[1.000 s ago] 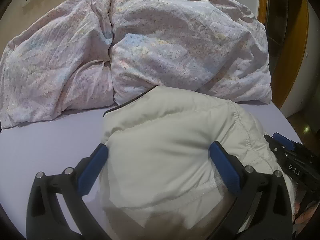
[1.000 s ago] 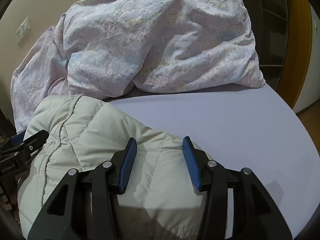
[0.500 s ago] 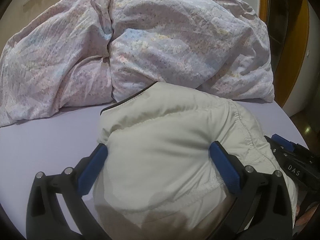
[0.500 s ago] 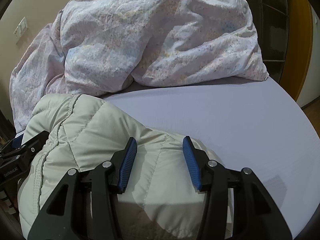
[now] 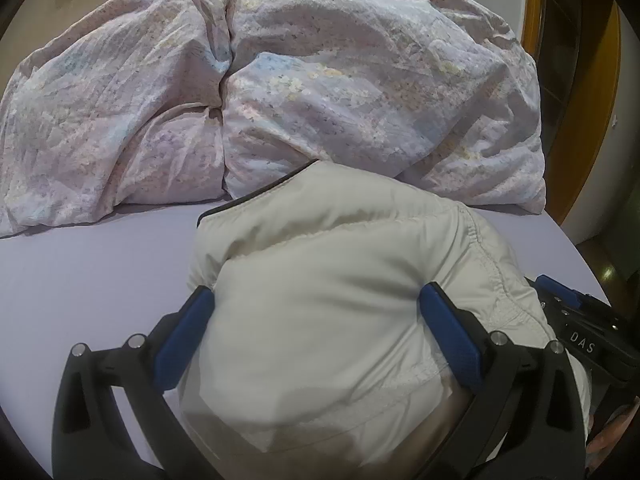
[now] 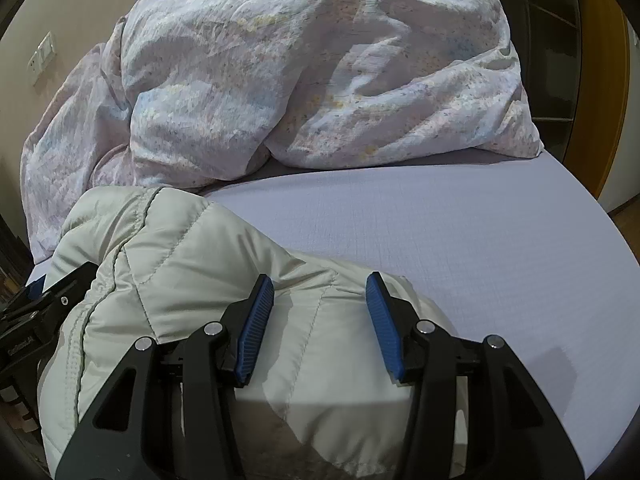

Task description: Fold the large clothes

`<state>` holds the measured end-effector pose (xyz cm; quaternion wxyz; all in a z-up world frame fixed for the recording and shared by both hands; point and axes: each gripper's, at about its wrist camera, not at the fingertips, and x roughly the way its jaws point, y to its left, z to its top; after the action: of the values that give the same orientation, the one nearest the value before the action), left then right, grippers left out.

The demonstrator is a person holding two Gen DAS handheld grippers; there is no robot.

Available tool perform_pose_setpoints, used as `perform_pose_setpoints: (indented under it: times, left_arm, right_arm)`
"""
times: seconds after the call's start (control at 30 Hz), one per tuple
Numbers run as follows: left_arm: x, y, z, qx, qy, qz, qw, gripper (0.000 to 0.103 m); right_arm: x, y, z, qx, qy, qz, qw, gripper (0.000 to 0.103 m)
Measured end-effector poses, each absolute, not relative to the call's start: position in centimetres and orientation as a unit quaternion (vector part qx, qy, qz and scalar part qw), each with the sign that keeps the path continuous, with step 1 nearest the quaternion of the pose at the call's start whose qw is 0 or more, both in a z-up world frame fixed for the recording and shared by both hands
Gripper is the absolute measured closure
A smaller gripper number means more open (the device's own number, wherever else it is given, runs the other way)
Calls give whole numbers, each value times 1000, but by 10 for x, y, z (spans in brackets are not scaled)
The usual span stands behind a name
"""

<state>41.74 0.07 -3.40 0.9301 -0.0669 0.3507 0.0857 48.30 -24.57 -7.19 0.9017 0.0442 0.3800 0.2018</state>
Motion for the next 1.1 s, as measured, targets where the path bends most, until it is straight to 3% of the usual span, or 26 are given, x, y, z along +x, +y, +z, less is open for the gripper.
perform_pose_setpoints:
  times: [1.1]
  left_arm:
    - [420,4,-34,-66,351,91,930,2]
  right_arm:
    - [485,-240,-75,43,380,201,902,51]
